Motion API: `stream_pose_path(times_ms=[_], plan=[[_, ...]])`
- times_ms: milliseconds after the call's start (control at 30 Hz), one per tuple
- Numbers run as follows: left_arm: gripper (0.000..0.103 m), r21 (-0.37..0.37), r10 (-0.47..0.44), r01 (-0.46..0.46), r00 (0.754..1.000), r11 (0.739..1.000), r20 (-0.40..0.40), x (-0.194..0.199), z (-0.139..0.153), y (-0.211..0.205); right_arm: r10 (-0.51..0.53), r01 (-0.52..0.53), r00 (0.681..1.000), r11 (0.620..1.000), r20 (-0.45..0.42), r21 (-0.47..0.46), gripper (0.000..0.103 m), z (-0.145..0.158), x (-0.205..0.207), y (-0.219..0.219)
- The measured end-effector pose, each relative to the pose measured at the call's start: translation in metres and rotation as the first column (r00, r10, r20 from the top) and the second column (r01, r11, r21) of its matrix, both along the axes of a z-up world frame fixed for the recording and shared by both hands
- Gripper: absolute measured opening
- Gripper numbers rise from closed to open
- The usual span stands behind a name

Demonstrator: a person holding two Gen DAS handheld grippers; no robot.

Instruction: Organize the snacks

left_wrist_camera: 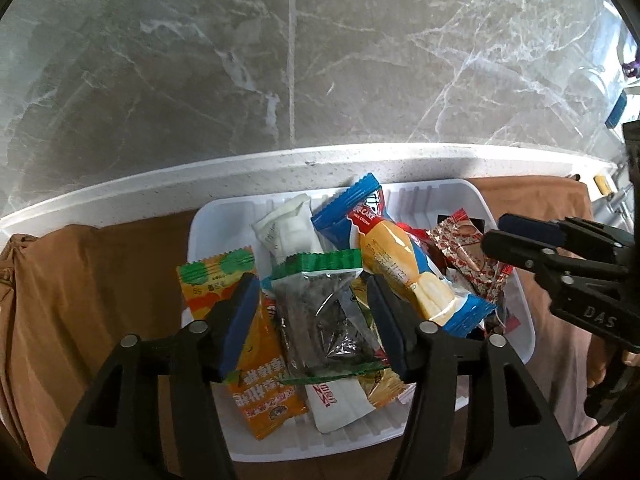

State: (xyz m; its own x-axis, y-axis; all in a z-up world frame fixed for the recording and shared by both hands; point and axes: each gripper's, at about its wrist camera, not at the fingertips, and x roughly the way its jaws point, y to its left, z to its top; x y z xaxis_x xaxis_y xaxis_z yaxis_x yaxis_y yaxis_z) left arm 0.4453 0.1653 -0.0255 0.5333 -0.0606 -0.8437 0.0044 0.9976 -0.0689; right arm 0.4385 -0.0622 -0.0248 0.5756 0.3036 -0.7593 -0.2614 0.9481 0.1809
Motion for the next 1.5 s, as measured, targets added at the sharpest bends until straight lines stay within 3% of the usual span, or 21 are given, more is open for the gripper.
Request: stream_pose_path(times_ms=[267, 467, 567, 700, 1033, 1500], plan=[[0.075, 0.006, 0.027, -0.027, 0.998, 1.0, 0.061, -0.025, 0.027, 0.0, -0.016, 0.016, 0.997, 1.0, 0.077, 0.0, 0.053, 0.031, -0.03, -0.004], [0.078, 0.01, 0.029, -0.03, 0.994, 0.999, 0.102, -0.053, 0.053, -0.01, -0.031, 0.033, 0.985, 0.999, 0.17, -0.01, 0.071, 0.063, -0.076, -0.01], [0.089, -0.001, 0.024, -0.024, 0.993, 1.0, 0.118, -0.071, 0.066, -0.016, -0.046, 0.052, 0.974, 0.998, 0.222, -0.021, 0.074, 0.081, -0.105, -0.017], [0.09, 0.001, 0.014, -0.014, 0.991, 1.0, 0.136, -0.093, 0.084, -0.028, -0.085, 0.102, 0.955, 0.994, 0.285, -0.043, 0.081, 0.1, -0.14, -0.027], [0.09, 0.034, -0.016, 0.009, 0.979, 0.999, 0.205, -0.163, 0.133, -0.06, -0.201, 0.217, 0.899, 0.976, 0.39, 0.003, 0.087, 0.138, -0.219, -0.057], [0.09, 0.077, -0.069, 0.049, 0.959, 0.996, 0.277, -0.238, 0.178, -0.093, -0.237, 0.24, 0.855, 0.969, 0.461, 0.053, 0.088, 0.163, -0.298, -0.064]])
